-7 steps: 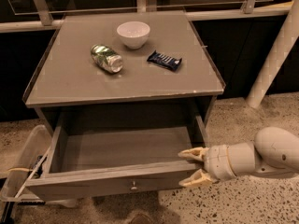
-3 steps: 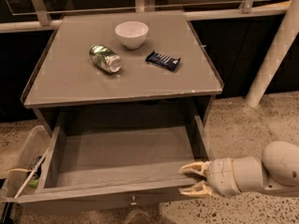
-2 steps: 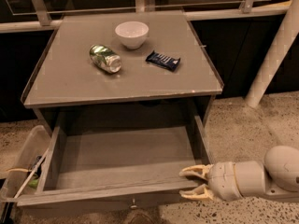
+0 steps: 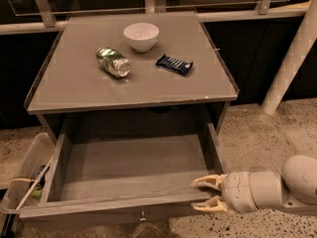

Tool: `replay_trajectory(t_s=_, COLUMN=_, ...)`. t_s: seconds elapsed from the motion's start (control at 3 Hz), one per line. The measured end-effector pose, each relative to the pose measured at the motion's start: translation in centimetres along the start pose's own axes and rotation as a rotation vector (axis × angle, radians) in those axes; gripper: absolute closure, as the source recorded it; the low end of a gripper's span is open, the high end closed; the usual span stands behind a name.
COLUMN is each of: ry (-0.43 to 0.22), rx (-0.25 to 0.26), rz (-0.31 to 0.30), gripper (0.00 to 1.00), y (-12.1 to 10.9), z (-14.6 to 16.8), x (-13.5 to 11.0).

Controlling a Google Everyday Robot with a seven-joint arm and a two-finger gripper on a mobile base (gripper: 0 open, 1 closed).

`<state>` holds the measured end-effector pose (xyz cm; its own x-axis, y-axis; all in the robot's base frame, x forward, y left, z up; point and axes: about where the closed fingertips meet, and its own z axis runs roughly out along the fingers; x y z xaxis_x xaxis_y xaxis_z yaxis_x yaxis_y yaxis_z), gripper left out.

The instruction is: Open top drawer

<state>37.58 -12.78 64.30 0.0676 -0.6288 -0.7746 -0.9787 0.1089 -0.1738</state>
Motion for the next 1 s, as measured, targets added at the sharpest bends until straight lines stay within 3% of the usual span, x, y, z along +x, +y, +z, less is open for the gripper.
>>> replay_trajectory(t_s=0.33, ry=0.0, rx=0.0, rz=0.0, gripper=0.13, y=0.0, z=0.0, x=0.0)
replay_trajectory(t_s=0.67, ry=0.0, rx=0.0, rz=0.0, gripper=0.0, y=0.0, z=0.01, x=0.0)
replay_trajectory(t_s=1.0, ry=0.0, rx=0.0, rz=0.0, gripper=0.0, y=0.0, z=0.01, x=-0.01)
